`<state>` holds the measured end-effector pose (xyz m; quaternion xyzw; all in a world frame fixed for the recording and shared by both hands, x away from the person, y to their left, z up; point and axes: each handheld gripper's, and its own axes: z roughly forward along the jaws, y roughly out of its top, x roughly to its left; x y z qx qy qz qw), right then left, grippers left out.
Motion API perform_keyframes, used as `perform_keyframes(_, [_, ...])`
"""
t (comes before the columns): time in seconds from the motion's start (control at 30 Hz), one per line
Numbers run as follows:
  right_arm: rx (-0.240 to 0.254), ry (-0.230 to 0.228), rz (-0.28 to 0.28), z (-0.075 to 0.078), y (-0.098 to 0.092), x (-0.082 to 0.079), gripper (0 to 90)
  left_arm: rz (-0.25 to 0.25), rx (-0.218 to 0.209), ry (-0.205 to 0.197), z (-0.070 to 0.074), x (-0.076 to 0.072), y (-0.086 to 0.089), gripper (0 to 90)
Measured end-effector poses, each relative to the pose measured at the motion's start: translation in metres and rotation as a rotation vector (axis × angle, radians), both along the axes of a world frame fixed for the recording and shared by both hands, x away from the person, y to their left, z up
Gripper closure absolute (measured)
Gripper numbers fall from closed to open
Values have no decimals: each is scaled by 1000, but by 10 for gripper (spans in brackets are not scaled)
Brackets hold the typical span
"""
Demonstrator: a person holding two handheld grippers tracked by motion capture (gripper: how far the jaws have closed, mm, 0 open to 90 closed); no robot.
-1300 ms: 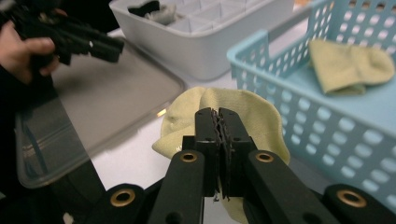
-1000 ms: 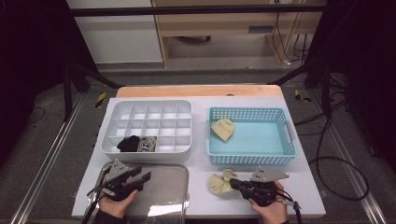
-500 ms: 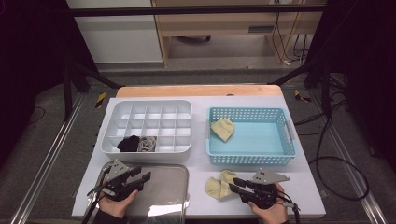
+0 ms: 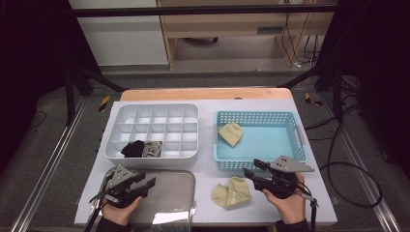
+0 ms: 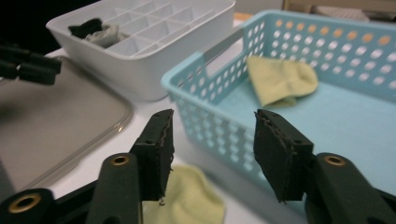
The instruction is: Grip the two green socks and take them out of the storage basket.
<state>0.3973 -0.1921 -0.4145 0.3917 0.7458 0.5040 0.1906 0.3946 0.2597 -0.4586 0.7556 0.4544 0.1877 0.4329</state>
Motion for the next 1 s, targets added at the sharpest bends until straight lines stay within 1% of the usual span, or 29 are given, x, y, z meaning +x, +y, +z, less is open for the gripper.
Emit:
perform_keyframes(0.07, [-2, -26, -15, 8, 0, 7, 458, -1, 1, 1, 0, 0, 0, 503])
perform_keyframes(0.1, [-2, -26, -15, 8, 0, 7, 458, -1, 1, 1, 0, 0, 0, 503])
perform_keyframes(0.13, [-7, -29, -25, 11, 0, 12, 455, -2, 0, 1, 0, 0, 0, 503])
perform_keyframes(0.23, [1, -45, -44, 23, 0, 26, 458, -2, -1, 1, 0, 0, 0, 503])
perform_keyframes(0.27, [7, -57, -50, 29, 1, 34, 459, -1, 0, 0, 0, 0, 1, 502])
perform_keyframes(0.37, [11, -56, -62, 36, 3, 45, 455, 2, -1, 2, 0, 1, 1, 502])
perform_keyframes(0.47, [12, -57, -80, 44, 7, 61, 449, 3, -1, 0, 0, 0, 1, 502])
perform_keyframes(0.63, [4, -61, -112, 51, 13, 83, 444, 4, 1, 1, 0, 1, 2, 502])
perform_keyframes(0.77, [-4, -50, -137, 54, 17, 100, 444, 4, 1, -1, 0, 1, 2, 502])
perform_keyframes(0.8, [-3, -56, -143, 55, 18, 104, 443, 5, 2, 0, 0, 1, 1, 502])
perform_keyframes(0.9, [3, -51, -151, 57, 21, 114, 442, 7, 4, 0, 0, 1, 2, 501])
perform_keyframes(1.0, [-7, -48, -158, 56, 26, 127, 444, 6, 3, 1, 0, 1, 2, 502])
